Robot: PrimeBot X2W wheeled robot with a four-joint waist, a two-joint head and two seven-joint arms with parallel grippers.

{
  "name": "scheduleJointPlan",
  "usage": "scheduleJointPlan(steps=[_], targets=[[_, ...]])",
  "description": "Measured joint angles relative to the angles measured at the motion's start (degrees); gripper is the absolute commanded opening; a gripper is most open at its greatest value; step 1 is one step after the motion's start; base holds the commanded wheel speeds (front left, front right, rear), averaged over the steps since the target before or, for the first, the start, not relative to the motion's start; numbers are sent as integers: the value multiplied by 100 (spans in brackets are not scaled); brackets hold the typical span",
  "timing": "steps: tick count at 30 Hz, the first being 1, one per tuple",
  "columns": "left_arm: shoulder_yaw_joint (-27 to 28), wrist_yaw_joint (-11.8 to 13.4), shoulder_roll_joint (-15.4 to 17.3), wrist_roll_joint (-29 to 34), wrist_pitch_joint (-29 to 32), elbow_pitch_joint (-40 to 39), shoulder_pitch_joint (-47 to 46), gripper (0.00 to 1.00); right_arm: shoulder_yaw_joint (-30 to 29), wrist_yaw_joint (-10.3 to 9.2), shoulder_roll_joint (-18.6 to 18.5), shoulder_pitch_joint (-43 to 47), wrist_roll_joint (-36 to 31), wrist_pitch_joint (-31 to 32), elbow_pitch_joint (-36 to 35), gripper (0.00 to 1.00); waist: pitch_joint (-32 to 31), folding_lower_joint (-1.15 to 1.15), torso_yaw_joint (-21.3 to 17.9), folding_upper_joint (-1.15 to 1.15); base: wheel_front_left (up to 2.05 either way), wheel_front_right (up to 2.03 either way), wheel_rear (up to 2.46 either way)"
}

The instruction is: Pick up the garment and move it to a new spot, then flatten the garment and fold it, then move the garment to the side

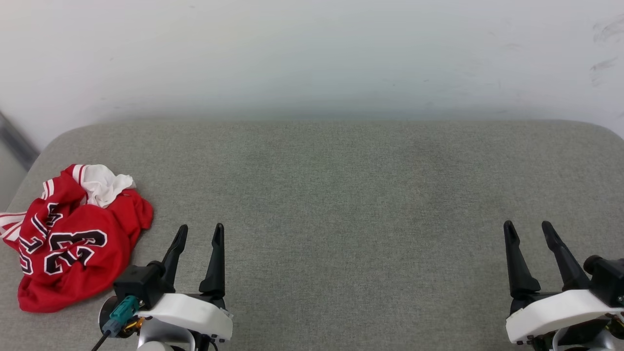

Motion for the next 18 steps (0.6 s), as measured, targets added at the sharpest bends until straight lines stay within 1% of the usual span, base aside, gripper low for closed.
scheduleJointPlan(steps=[18], targets=[[-38, 18, -25, 722, -193, 120, -8, 100, -8, 0, 0, 52, -664, 25, -125, 100, -8, 0, 4, 0, 0, 0, 0]])
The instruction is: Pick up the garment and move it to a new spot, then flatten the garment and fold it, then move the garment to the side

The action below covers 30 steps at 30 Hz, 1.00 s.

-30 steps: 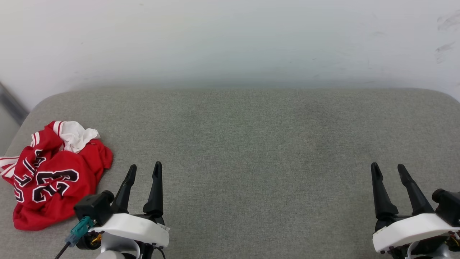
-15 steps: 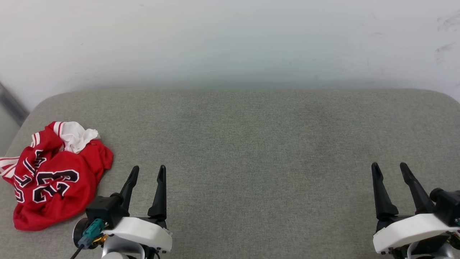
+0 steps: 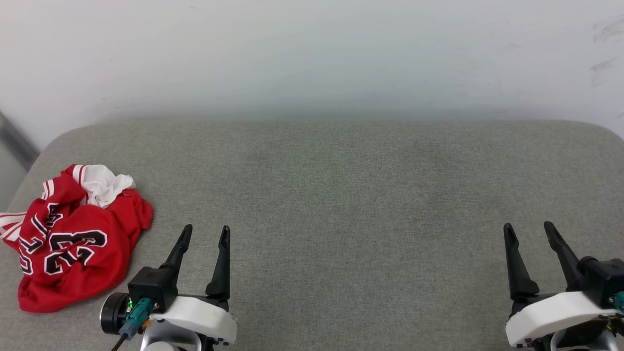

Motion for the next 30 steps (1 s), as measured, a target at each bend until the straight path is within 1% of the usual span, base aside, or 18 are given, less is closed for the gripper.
scheduleJointPlan(steps=[12, 20, 26, 30], targets=[[-15, 24, -18, 363, -122, 22, -55, 100, 0, 0, 0, 9, -254, -92, 1, 100, 2, 0, 28, 0, 0, 0, 0], [-20, 23, -25, 314, -131, 64, -57, 100, -23, 0, 0, 12, -229, -141, 40, 100, -4, 0, 99, 0, 0, 0, 0], [-7, 33, -30, 249, -132, 123, -81, 100, -24, 0, -1, 11, -224, -169, 35, 100, 1, 0, 282, 0, 0, 0, 0], [82, 132, -31, 226, -132, 167, -90, 100, 63, 0, -1, 4, -216, -179, 2, 100, 3, 0, 492, 0, 0, 0, 0]])
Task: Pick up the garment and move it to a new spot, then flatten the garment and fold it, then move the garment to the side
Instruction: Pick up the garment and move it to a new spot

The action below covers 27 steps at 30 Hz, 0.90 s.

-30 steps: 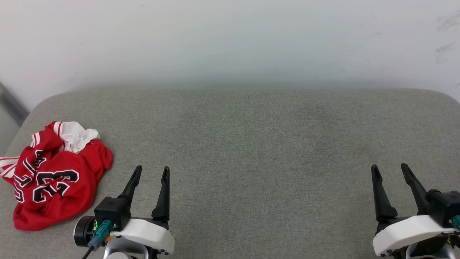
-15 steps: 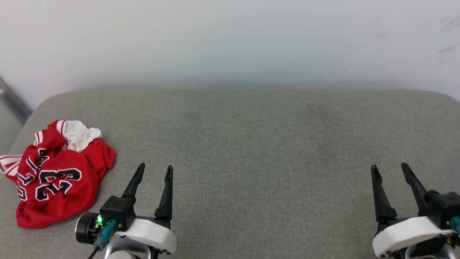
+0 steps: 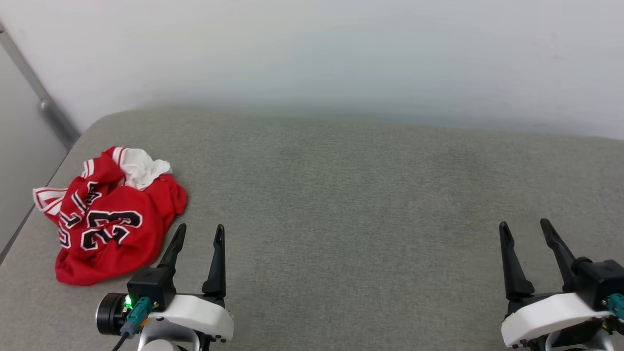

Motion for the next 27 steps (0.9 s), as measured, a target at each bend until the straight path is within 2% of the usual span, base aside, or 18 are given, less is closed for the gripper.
scheduleJointPlan(steps=[16, 27], targets=[[422, 47, 0, -2, -5, 11, -13, 100, 578, 0, 2, -61, 36, 34, -120, 100, 32, 0, 1422, 0, 0, 0, 0], [579, 43, -1, -4, -7, -40, 36, 100, 705, 0, 2, -92, 40, 46, -196, 100, 80, 0, 2343, 0, 0, 0, 0]])
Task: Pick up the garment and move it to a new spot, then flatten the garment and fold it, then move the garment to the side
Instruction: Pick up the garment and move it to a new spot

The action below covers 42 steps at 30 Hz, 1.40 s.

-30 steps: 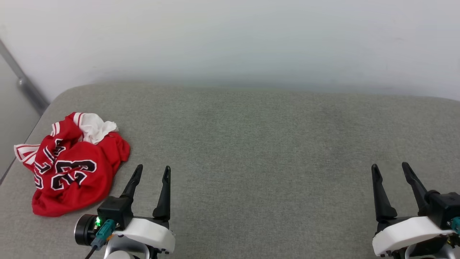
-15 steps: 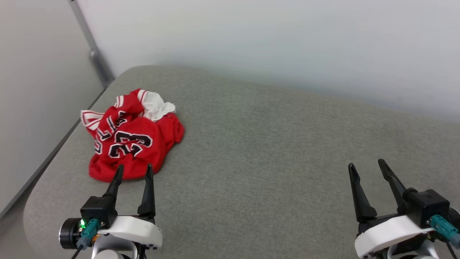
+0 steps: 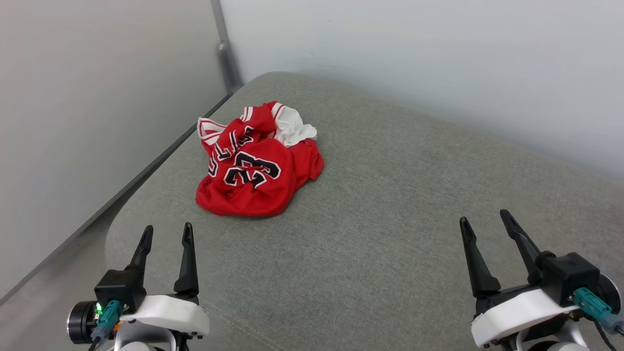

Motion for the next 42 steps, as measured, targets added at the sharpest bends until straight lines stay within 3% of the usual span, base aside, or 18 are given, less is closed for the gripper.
scheduleJointPlan(steps=[17, 27, 34, 42], targets=[[47, -51, 20, -40, 1, 112, -220, 100, 42, 1, 1, -164, -19, 51, 4, 100, 122, 0, 92, 0, 0, 0, 0], [10, -151, 501, -376, 102, 727, -1891, 100, 10, 1, 3, -474, -364, 303, -371, 100, 744, 0, -329, 0, 0, 0, 0], [102, -179, 927, -932, 955, 1234, -3377, 100, 30, 0, 2, -849, -531, 358, -547, 100, 1449, 0, -763, 0, 0, 0, 0], [-165, -186, 1836, -1682, 2764, 2023, -4526, 100, 111, 1, 0, -1216, -547, 280, -579, 100, 2289, 1, -1314, 0, 0, 0, 0]])
